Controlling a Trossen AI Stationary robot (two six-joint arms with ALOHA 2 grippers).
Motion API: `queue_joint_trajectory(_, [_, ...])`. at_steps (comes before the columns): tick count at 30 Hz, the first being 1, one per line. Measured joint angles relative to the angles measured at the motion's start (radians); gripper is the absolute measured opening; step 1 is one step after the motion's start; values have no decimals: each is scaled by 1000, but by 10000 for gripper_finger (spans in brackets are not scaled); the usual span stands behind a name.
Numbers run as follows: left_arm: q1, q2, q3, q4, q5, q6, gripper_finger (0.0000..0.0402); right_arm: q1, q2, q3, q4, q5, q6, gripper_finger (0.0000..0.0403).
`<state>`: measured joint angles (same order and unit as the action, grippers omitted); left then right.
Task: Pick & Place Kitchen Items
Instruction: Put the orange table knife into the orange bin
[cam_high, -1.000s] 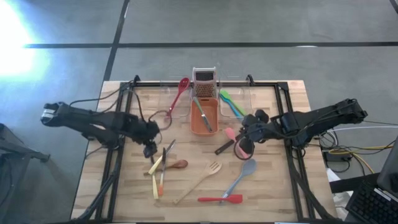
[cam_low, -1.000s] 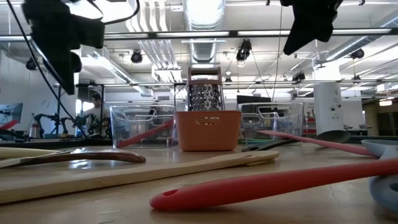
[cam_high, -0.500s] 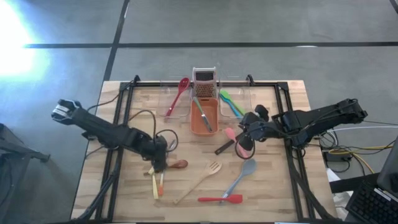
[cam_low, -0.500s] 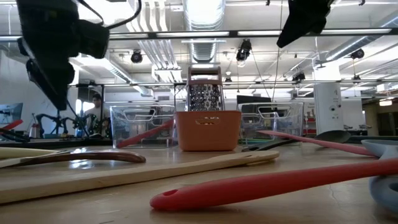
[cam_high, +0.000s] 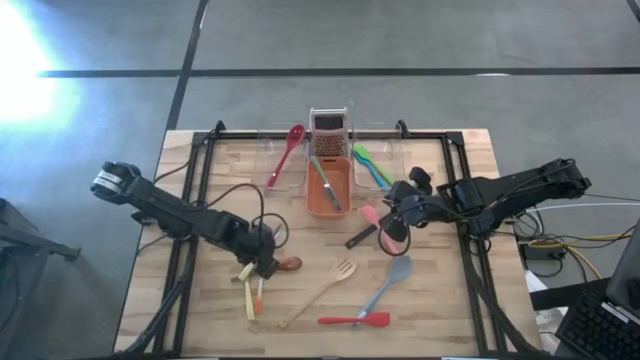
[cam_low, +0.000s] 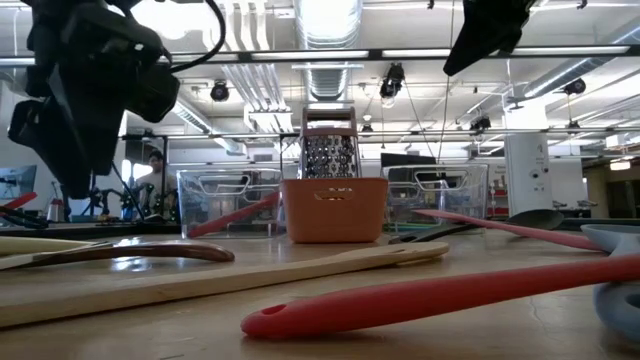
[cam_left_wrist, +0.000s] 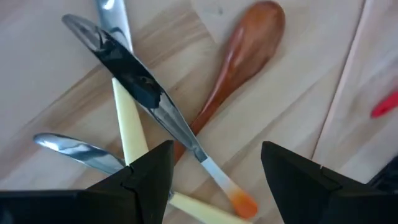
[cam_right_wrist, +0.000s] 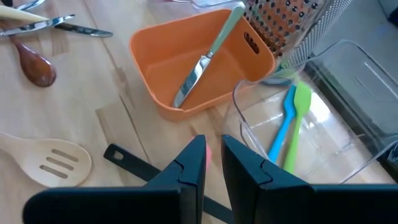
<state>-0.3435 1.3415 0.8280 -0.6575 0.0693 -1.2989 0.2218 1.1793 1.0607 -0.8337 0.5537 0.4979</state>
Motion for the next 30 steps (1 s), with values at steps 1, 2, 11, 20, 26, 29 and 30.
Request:
queue_joint_trajectory(1, [-2, 0, 0, 0, -7, -23, 243, 0, 0, 0, 0, 0, -7, 43])
queue_joint_trajectory(2, [-3, 0, 0, 0, -23, -49, 243, 0, 0, 0, 0, 0, -11, 44])
queue_joint_trajectory(11, [-15, 9, 0, 20, -106, -308, 243, 1, 0, -1, 0, 0, -87, 44])
queue_joint_trajectory(20, [-48, 91, 0, 86, -115, -417, 243, 0, 0, -22, -39, -1, -155, 44])
queue_joint_trajectory(26, [-71, 115, 0, 79, -112, -450, 243, 0, -3, -23, -42, 17, -153, 43])
queue_joint_trajectory(29, [-77, 123, -13, 79, -112, -458, 243, 0, -3, -23, -38, 63, -151, 44])
queue_joint_trajectory(30, [-77, 123, -18, 78, -112, -464, 243, 0, -3, -23, -35, 76, -152, 43])
